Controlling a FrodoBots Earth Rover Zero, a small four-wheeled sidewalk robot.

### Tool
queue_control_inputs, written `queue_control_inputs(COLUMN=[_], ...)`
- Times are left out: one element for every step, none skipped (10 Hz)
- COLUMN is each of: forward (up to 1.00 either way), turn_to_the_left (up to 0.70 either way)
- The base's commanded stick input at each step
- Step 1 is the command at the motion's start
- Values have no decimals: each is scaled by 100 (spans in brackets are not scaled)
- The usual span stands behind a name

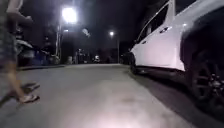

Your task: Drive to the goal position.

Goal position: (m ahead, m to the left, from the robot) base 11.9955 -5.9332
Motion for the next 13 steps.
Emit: queue_control_inputs(forward=[100,100,100,100,100,100,100,100,100,100,100,100,100], turn_to_the_left=[38,16,0,0,0,0,0,0,0,0,0,-5,-28])
